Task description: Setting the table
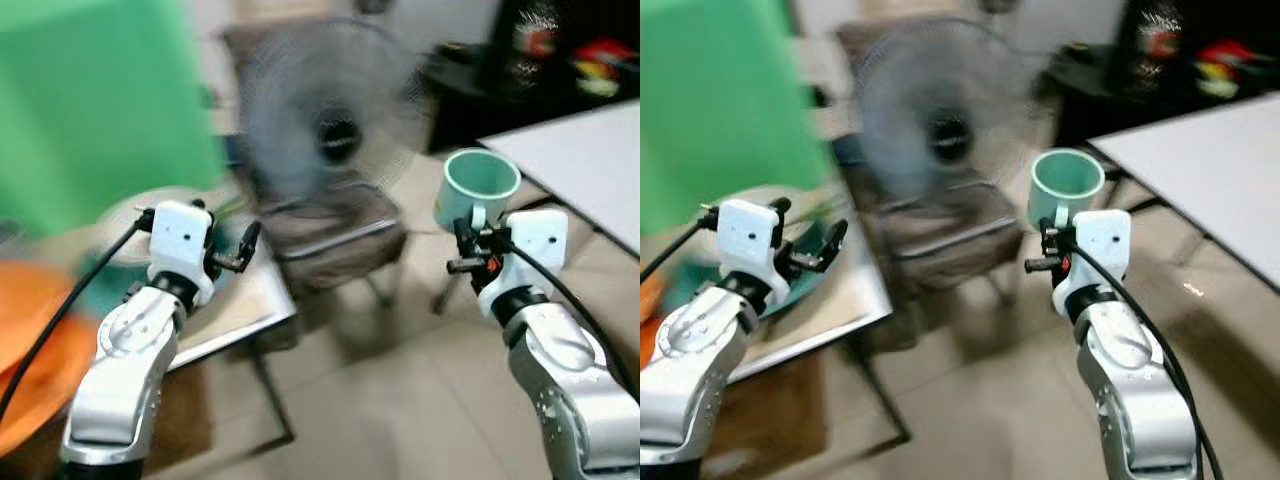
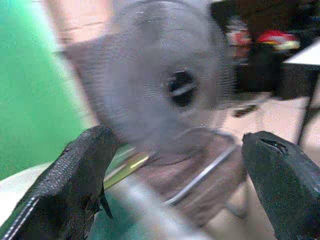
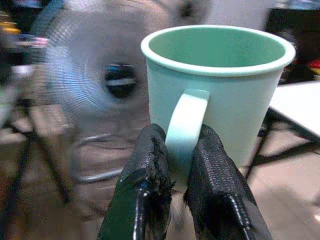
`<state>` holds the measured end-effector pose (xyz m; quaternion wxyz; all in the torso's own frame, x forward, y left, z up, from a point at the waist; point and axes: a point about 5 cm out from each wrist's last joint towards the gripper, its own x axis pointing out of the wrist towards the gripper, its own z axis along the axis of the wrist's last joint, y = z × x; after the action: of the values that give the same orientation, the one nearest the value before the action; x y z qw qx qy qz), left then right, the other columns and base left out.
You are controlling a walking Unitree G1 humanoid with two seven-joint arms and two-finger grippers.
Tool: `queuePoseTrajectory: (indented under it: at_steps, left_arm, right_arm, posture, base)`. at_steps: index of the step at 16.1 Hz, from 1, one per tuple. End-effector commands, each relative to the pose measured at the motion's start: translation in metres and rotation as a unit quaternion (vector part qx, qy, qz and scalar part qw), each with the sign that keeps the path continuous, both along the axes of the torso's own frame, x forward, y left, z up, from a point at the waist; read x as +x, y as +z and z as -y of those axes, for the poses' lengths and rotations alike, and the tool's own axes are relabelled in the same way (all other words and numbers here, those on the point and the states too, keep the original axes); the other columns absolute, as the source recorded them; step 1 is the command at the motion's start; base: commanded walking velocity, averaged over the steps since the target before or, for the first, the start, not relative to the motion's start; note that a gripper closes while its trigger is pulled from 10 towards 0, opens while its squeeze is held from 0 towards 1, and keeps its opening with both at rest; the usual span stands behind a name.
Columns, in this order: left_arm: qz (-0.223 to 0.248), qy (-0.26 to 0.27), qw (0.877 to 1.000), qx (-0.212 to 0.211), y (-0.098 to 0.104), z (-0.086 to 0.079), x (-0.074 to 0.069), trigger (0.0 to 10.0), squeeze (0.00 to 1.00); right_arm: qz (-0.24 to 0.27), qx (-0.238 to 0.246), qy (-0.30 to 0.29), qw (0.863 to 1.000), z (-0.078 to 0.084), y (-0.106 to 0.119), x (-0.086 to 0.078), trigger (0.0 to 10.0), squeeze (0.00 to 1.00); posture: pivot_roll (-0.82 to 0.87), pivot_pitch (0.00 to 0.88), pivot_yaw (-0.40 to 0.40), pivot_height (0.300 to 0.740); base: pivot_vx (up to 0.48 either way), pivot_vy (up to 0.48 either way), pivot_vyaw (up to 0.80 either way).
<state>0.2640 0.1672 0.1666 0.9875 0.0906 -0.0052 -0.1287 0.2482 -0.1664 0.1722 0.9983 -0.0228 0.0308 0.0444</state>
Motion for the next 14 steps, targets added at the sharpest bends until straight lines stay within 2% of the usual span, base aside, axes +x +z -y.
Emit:
queuePoseTrajectory:
  at_steps: [1,2,11,14]
  left_arm:
    - [0.004,-0.016,1.0,-0.003,0.003,0.0075,0.0004,10.0,0.0]
    - [0.004,-0.017,1.0,-0.003,0.0029,0.0074,0.0004,10.0,0.0]
    - [-0.005,-0.038,0.999,-0.006,-0.0003,0.0138,-0.0004,10.0,0.0]
    - [-0.006,-0.042,0.999,-0.007,-0.0007,0.0144,-0.0004,10.0,0.0]
  right_arm:
    - [0.009,-0.007,-0.018,1.0,0.0079,0.003,0.0,10.0,0.0]
    - [0.008,-0.007,-0.019,1.0,0.0079,0.0029,0.0,10.0,0.0]
    - [0.007,-0.004,-0.034,0.999,0.0127,0.0029,-0.0034,10.0,0.0]
    - [0.007,0.001,-0.036,0.999,0.0121,0.0025,-0.0041,10.0,0.0]
  posture:
    - [0.02,0.0,0.037,0.74]
    - [0.02,0.0,0.037,0.74]
    - [0.01,0.0,0.036,0.74]
    - [0.01,0.0,0.038,0.74]
  base:
    - [0.442,0.0,0.0]
    - [0.446,0.0,0.0]
    - [0.445,0.0,-0.78]
    - [0.445,0.0,0.0]
